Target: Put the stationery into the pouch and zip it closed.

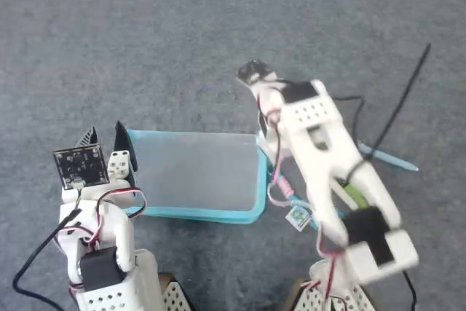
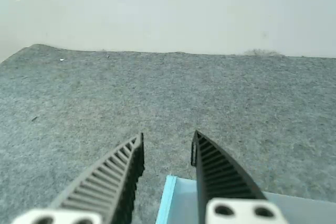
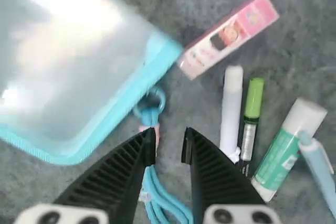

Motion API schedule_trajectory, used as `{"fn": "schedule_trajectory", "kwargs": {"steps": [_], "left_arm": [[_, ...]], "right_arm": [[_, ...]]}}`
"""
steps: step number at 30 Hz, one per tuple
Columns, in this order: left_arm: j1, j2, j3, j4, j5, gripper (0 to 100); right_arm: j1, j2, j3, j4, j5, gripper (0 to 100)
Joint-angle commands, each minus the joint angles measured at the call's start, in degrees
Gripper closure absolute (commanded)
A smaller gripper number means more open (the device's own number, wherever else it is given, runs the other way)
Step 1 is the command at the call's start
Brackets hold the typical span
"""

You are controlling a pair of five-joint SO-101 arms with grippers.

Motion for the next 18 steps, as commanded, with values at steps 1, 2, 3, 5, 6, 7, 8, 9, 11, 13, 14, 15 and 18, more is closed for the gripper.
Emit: {"fn": "schedule_trajectory", "kwargs": {"steps": [1,2,3,5,6,7,8,9,11,13,14,15,18], "left_arm": [[0.3,-0.4,-0.5,-1.6,-0.6,86],[0.3,-0.4,-0.5,-1.6,-0.6,86],[0.3,-0.4,-0.5,-1.4,-0.6,86],[0.3,-0.4,-0.5,-1.3,-0.6,86],[0.3,-0.4,-0.5,-1.3,-0.6,86],[0.3,-0.4,-0.5,-1.3,-0.6,86],[0.3,-0.4,-0.5,-1.3,-0.6,86],[0.3,-0.4,-0.5,-1.3,-0.6,86],[0.3,-0.4,-0.5,-1.3,-0.6,86],[0.3,-0.4,-0.5,-1.3,-0.6,86],[0.3,-0.4,-0.5,-1.3,-0.6,86],[0.4,-0.4,-0.5,-1.3,-0.6,86],[0.4,-0.4,-0.5,-1.3,-0.6,86]], "right_arm": [[-0.5,-11.0,10.6,-6.0,1.4,87.8],[-1.0,-12.7,13.3,-7.7,1.4,85.7],[-1.5,-13.8,15.2,-8.6,1.4,83.2],[-2.9,-14.7,18.2,-9.8,1.4,79.1],[-3.5,-14.7,19.1,-9.9,1.4,77.9],[-3.9,-14.7,19.9,-10.2,1.3,77.6],[-4.3,-14.6,20.7,-10.9,1.1,78.0],[-4.4,-14.6,21.7,-12.2,1.0,78.5],[-4.4,-14.6,23.8,-14.9,0.8,79.0],[-4.1,-14.6,25.9,-17.1,-0.2,78.9],[-3.9,-14.6,26.9,-18.3,-1.5,78.9],[-3.6,-14.6,27.9,-19.8,-2.5,78.9],[-2.2,-14.5,29.1,-23.5,-4.0,79.0]]}}
